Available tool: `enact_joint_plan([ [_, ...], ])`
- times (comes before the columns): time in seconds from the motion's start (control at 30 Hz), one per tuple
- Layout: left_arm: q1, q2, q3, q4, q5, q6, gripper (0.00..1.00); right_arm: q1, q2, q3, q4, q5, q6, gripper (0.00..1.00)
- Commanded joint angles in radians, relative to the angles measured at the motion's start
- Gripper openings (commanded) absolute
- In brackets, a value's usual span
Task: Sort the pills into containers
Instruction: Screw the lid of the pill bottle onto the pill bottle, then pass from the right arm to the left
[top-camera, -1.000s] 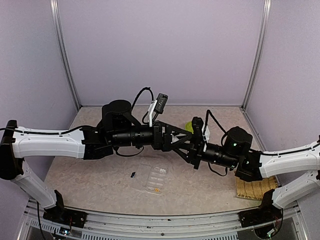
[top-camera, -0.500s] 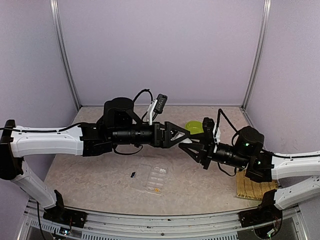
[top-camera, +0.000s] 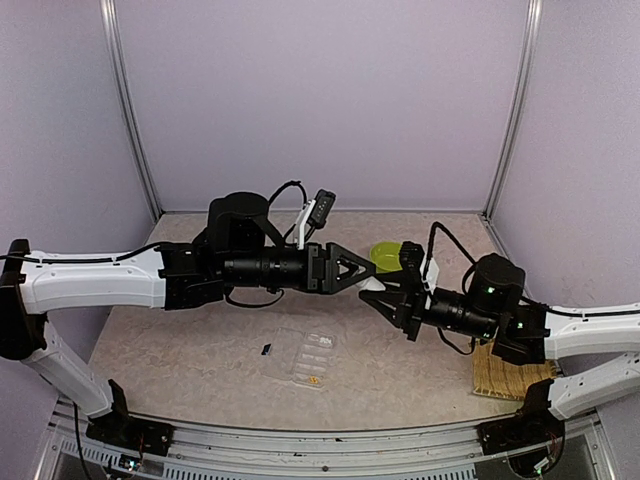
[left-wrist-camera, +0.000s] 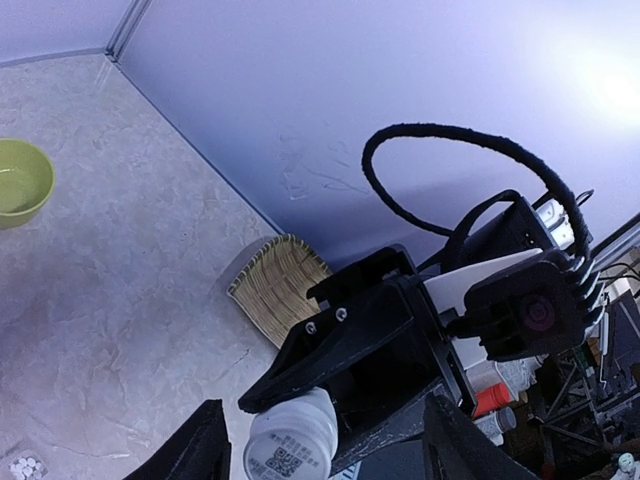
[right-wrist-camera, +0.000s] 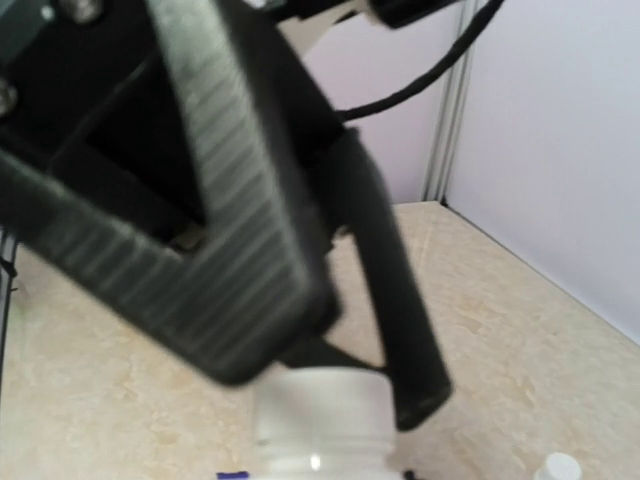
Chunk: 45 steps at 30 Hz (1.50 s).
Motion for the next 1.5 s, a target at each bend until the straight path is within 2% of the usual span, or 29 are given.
enact_joint_plan([
  [0.0,0.006,0.006,0.027,-0.014,0.016,0.003,0.63,0.007,-0.03,-0.003,-0.012,0.033,-0.007,0.14],
  [0.17,0.007,0.014,0.039,-0.052,-0.017,0.019,0.66,0.008,-0.036,0.0,-0.009,0.019,-0.009,0.14],
  [0.3,0.008,0.014,0.038,-0.052,-0.022,0.022,0.63,0.007,-0.025,0.01,-0.022,0.026,-0.015,0.14],
  [0.43,0.011,0.015,0.037,-0.047,-0.023,0.024,0.51,0.007,-0.019,0.011,-0.025,0.03,-0.015,0.14],
  [0.63,0.013,0.015,0.035,-0.039,-0.009,0.032,0.4,0.008,-0.013,0.018,-0.023,0.032,-0.013,0.14],
  [0.9,0.013,0.019,0.029,-0.031,0.011,0.038,0.38,0.007,0.007,0.035,-0.023,0.033,0.007,0.14],
  [1.17,0.008,0.019,0.022,-0.018,0.029,0.05,0.18,0.007,0.003,0.028,0.002,0.031,0.04,0.14],
  [1.47,0.007,-0.014,-0.033,0.093,0.115,0.078,0.1,0.002,-0.008,0.018,0.04,-0.009,0.144,0.14],
])
